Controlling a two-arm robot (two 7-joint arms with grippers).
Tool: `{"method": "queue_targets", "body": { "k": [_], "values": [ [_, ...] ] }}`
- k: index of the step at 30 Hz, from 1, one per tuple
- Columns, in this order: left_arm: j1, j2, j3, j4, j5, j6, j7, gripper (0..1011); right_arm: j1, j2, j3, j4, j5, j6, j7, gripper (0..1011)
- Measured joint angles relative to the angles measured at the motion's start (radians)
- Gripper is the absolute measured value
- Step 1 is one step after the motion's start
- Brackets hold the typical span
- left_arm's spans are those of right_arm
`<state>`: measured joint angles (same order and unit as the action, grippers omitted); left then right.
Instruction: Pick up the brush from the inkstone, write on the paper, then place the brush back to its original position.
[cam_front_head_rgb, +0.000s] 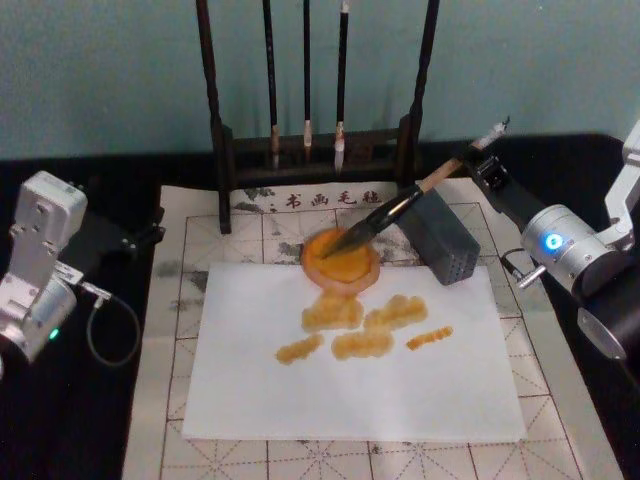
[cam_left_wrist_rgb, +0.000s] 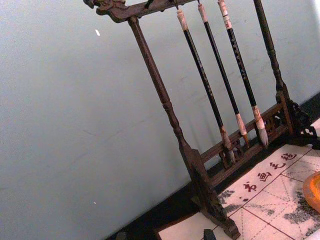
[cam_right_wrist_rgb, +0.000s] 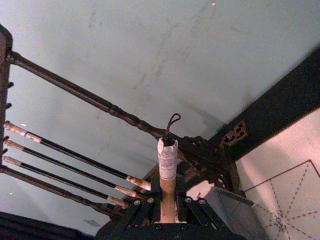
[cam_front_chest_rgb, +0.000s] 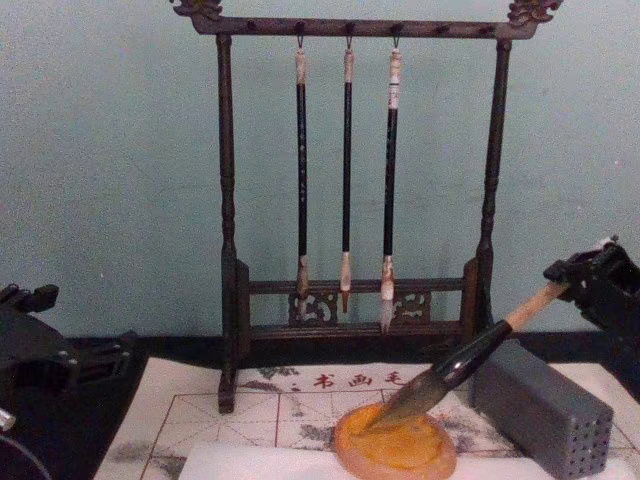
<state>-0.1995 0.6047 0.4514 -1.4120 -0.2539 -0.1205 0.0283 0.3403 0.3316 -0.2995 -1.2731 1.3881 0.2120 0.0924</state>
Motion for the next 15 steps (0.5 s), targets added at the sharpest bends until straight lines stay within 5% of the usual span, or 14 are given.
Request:
{"method": "queue_targets", "body": {
  "k": [15],
  "values": [
    [0.0,0.0,0.0,0.0,0.0,0.0,0.0,1001,0.007,0.008,-0.031,0.019,0.025,-0.029,-0.027,200]
  ]
}}
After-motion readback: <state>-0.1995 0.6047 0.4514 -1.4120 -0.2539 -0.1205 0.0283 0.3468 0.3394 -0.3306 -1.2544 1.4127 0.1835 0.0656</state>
